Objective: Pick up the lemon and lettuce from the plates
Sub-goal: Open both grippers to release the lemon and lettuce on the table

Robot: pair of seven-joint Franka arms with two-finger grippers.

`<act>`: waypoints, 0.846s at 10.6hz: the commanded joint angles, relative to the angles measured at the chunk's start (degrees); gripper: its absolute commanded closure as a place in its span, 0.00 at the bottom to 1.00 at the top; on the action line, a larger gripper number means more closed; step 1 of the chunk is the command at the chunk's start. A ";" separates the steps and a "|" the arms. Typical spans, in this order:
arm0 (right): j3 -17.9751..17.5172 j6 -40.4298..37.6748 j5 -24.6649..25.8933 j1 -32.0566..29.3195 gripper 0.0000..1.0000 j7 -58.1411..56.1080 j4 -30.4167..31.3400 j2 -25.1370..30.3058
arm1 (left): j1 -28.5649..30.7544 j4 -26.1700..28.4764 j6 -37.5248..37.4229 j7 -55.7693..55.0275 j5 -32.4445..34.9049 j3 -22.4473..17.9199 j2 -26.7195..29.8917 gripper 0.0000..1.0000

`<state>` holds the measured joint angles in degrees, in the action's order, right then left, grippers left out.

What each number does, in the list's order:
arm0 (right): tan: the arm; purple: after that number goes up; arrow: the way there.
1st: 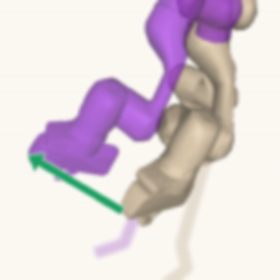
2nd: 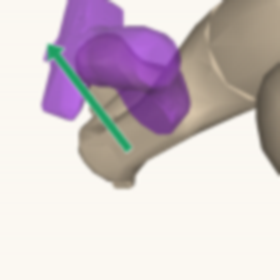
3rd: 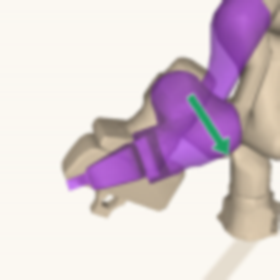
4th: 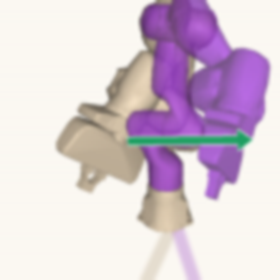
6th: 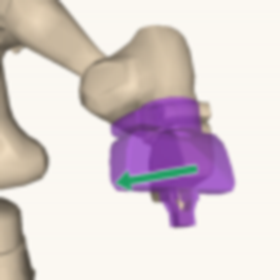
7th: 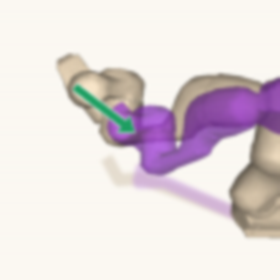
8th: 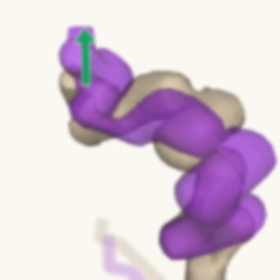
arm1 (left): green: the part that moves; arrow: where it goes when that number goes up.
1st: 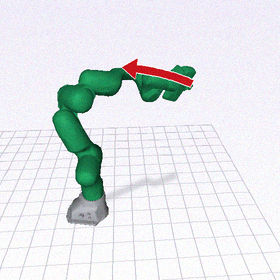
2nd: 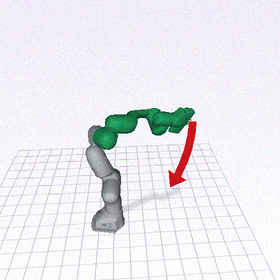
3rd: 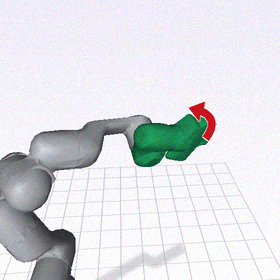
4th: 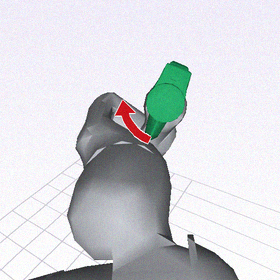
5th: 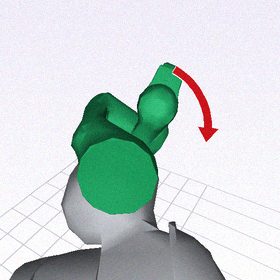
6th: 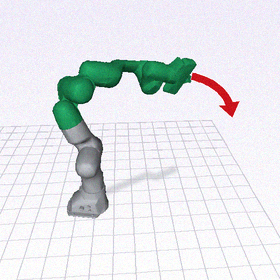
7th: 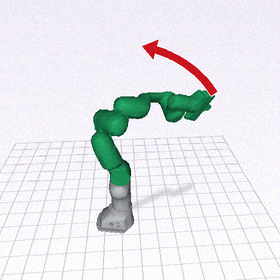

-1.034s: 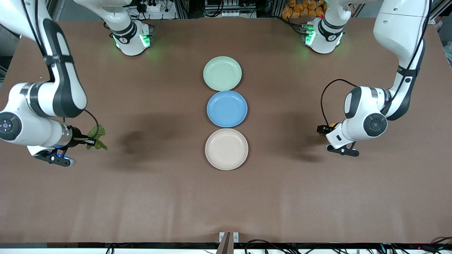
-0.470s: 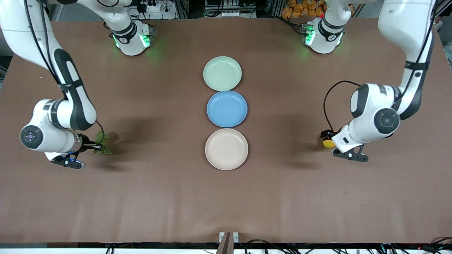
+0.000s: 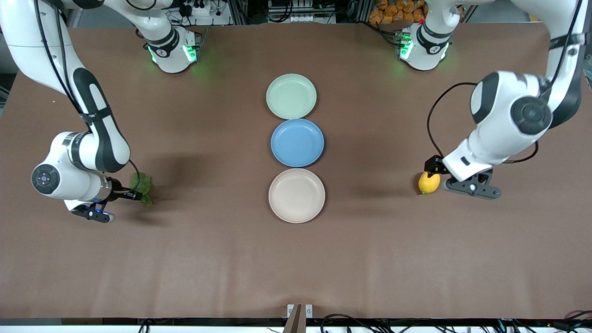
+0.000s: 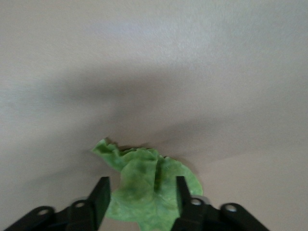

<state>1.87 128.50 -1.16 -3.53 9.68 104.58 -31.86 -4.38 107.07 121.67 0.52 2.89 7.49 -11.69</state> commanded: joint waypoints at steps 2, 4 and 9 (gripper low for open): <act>-0.20 -10.43 -1.39 0.28 0.00 -0.98 -0.25 11.27 | -0.01 0.33 -1.26 -2.19 -2.10 -0.36 7.10 0.00; -0.20 -15.28 -1.39 0.37 0.00 -1.16 -0.52 16.54 | -0.54 0.24 -2.40 -2.27 -2.01 -2.29 10.53 0.00; -0.20 -19.95 -1.39 0.28 0.00 -1.51 -0.61 27.18 | -1.24 -12.65 -24.25 -1.66 -1.83 -5.29 11.87 0.00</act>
<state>1.65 110.29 -1.40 -3.16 9.39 102.50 -9.80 -5.24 99.93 105.00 -1.31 2.08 2.87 0.71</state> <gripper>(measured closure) 0.000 0.000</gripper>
